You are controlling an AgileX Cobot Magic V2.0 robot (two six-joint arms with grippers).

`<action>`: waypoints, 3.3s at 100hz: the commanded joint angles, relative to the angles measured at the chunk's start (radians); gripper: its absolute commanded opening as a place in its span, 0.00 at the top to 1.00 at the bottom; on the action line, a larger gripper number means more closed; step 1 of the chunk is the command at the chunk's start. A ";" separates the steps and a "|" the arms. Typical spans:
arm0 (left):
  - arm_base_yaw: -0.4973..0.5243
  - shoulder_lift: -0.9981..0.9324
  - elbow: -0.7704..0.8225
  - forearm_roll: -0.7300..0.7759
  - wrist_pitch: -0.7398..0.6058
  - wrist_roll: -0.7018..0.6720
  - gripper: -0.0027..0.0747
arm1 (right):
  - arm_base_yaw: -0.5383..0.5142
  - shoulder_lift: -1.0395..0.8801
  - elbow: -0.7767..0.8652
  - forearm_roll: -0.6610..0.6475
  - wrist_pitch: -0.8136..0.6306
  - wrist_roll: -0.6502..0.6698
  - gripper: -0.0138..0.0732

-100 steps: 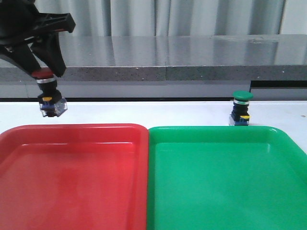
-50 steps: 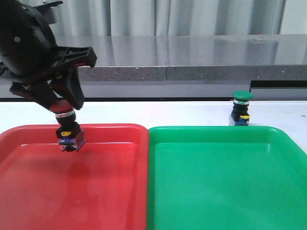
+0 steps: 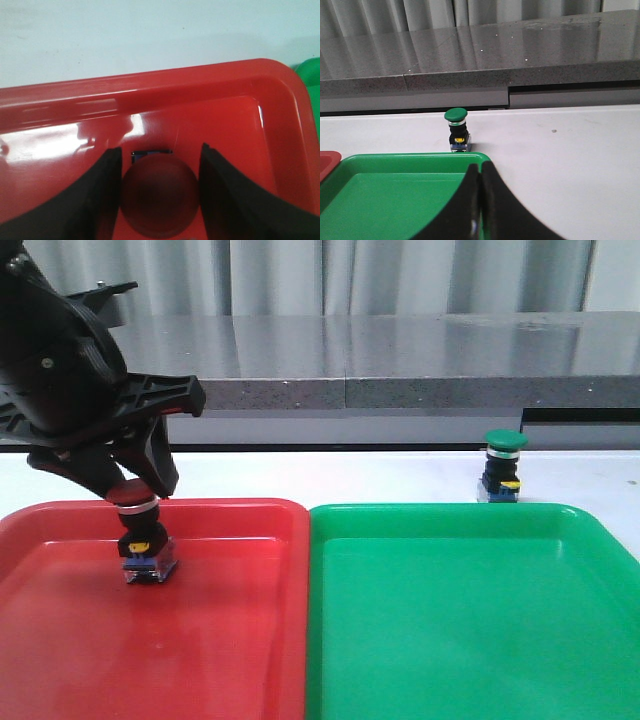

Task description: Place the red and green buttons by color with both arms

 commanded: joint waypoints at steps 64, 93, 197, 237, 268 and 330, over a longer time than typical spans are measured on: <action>0.009 -0.136 -0.022 -0.002 -0.076 -0.010 0.23 | 0.003 -0.017 -0.015 -0.011 -0.075 -0.003 0.96; 0.103 -0.282 -0.022 0.028 -0.072 -0.010 0.23 | 0.003 -0.017 -0.015 -0.011 -0.075 -0.003 0.96; 0.146 -1.190 0.585 0.094 -0.202 -0.030 0.25 | 0.003 -0.017 -0.015 -0.011 -0.075 -0.003 0.96; 0.146 -1.230 0.606 0.120 -0.202 -0.030 0.98 | 0.003 -0.017 -0.015 -0.011 -0.075 -0.003 0.96; 0.146 -1.230 0.606 0.122 -0.202 -0.028 0.99 | 0.003 -0.017 -0.015 -0.011 -0.075 -0.003 0.96; 0.146 -1.249 0.657 0.178 -0.356 -0.028 0.99 | 0.003 -0.017 -0.015 -0.011 -0.075 -0.003 0.96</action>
